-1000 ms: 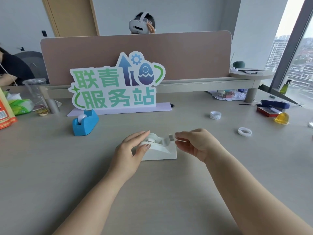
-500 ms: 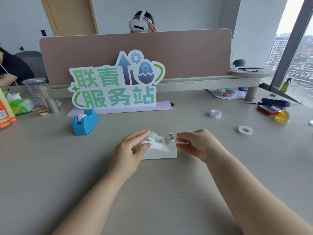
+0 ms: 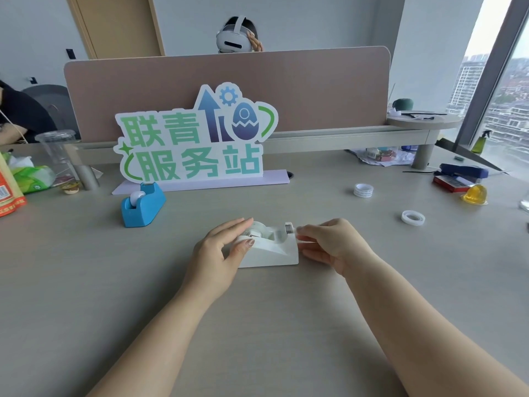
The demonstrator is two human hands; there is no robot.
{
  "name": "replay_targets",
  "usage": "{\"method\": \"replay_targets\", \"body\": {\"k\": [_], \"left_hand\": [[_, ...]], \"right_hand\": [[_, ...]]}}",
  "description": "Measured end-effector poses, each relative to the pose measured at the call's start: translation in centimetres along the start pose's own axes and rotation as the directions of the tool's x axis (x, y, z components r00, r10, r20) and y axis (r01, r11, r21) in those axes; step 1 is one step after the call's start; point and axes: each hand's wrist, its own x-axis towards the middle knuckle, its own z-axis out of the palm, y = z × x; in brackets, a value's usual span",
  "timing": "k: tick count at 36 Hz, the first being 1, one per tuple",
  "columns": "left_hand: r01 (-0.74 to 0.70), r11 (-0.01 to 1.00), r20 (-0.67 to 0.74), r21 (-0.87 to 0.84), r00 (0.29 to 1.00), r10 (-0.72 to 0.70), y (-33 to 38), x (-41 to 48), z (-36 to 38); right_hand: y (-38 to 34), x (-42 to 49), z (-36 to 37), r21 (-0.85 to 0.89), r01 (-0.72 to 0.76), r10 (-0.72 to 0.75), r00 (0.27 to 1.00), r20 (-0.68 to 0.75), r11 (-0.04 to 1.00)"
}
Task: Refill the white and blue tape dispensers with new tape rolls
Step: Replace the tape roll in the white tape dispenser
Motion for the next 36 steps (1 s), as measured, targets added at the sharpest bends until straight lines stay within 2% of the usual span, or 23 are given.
{"method": "replay_targets", "body": {"k": [25, 30, 33, 36], "left_hand": [[0.002, 1.0, 0.005, -0.024, 1.0, -0.002, 0.0, 0.0, 0.1], [-0.003, 1.0, 0.022, -0.025, 1.0, 0.004, 0.0, -0.2, 0.0], [-0.008, 1.0, 0.051, -0.023, 0.999, 0.009, 0.0, -0.4, 0.0], [-0.003, 1.0, 0.08, -0.013, 0.997, 0.004, 0.0, -0.7, -0.2]], "right_hand": [[1.6, 0.3, 0.8, -0.142, 0.118, -0.129, 0.989, -0.072, 0.983], [2.0, -0.2, 1.0, -0.203, 0.224, -0.253, 0.958, -0.131, 0.953], [2.1, -1.1, 1.1, -0.261, 0.288, -0.325, 0.939, -0.114, 0.922], [2.3, -1.8, 0.8, -0.24, 0.326, -0.353, 0.932, -0.082, 0.915]]}}
